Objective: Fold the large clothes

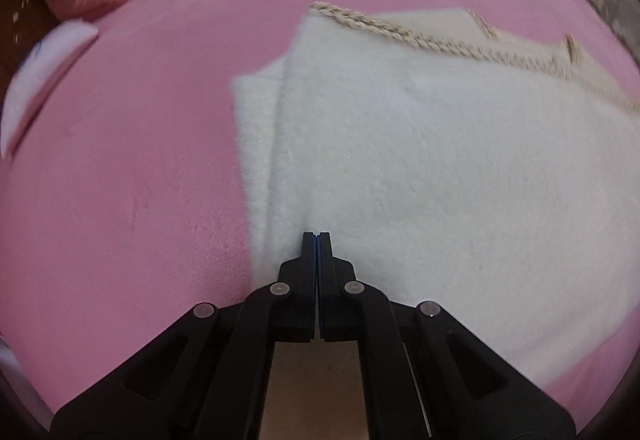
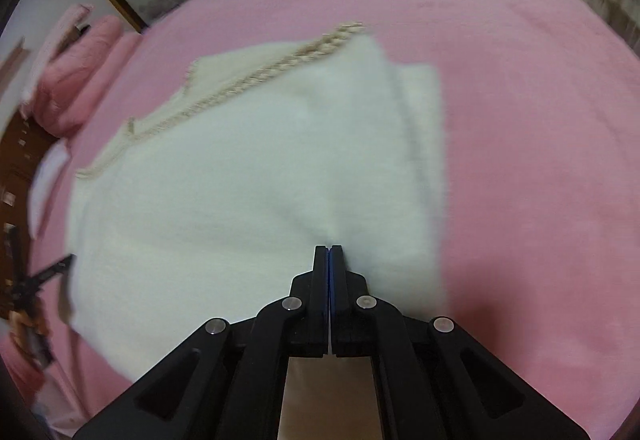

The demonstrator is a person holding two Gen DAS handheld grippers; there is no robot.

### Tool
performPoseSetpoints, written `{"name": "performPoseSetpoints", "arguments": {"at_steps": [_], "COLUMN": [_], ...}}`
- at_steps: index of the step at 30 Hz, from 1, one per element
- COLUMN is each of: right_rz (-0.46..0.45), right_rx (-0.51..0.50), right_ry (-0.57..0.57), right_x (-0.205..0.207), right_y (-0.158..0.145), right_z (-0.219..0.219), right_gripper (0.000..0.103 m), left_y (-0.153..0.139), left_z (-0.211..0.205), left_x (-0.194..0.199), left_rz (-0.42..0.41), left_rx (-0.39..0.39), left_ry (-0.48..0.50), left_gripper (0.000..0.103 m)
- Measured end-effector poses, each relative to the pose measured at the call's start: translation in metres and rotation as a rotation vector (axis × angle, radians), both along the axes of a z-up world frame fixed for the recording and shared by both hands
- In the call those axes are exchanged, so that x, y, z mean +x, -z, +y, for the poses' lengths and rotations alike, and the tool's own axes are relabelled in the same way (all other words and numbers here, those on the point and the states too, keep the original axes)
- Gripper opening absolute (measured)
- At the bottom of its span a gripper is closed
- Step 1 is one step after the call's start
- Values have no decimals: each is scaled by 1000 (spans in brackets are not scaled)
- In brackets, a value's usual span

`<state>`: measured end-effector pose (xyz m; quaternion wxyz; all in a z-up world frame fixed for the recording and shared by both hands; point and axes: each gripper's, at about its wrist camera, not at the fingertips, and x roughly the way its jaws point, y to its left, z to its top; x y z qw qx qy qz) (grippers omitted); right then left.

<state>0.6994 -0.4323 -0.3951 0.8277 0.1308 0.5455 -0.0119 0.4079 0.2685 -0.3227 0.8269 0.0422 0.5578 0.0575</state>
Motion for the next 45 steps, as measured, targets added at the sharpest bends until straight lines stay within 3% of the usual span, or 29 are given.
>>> {"name": "performPoseSetpoints", "arguments": {"at_steps": [3, 5, 7, 10, 12, 14, 16, 18, 21, 24, 27, 31, 33, 34, 37, 41, 45], "right_rz": [24, 27, 9, -24, 1, 45, 72, 96, 132, 165, 194, 214, 216, 210, 192, 188, 110], "right_rx": [-22, -71, -71, 162, 271, 377, 403, 330, 261, 189, 63, 47, -37, -52, -17, 0, 31], "right_ry": [48, 84, 38, -111, -189, -245, -297, -354, -305, -197, -41, 41, -2, -7, 3, -3, 15], "right_x": [8, 7, 10, 12, 13, 16, 4, 4, -3, -34, -55, -62, -59, -63, -53, -15, 10], "right_y": [5, -1, -9, -17, -13, 0, 9, 21, 31, 34, 30, 26, 26, 27, 18, 17, -1], "right_z": [-10, 22, 55, 118, 155, 180, 202, 197, 150, 88, 6, -39, -32, -8, 24, 107, 172], "right_gripper": [0, 0, 0, 0, 0, 0, 0, 0, 0, 0, 0, 0, 0, 0, 0, 0, 0], "left_y": [3, 1, -12, -31, -32, -27, -25, -20, -10, 3, 8, 13, 15, 18, 22, 31, 33], "left_z": [-6, -21, -47, -93, -122, -155, -172, -172, -142, -96, -51, -25, -30, -31, -25, -18, -15], "left_x": [-4, -9, -14, -23, -24, -34, -39, -41, -42, -54, -67, -72, -69, -68, -62, -62, -70], "left_rz": [-7, -17, -36, -37, 3, 36, 30, 47, 120, 129, 135, 140, 149, 156, 176, 172, 136], "left_rx": [31, 48, -4, -133, -231, -269, -221, -215, -293, -190, -166, -267, -256, -268, -342, -402, -433], "left_ry": [2, 37, 84, 153, 173, 203, 255, 263, 178, 81, -63, -167, -184, -212, -311, -356, -374], "left_gripper": [0, 0, 0, 0, 0, 0, 0, 0, 0, 0, 0, 0, 0, 0, 0, 0, 0]}}
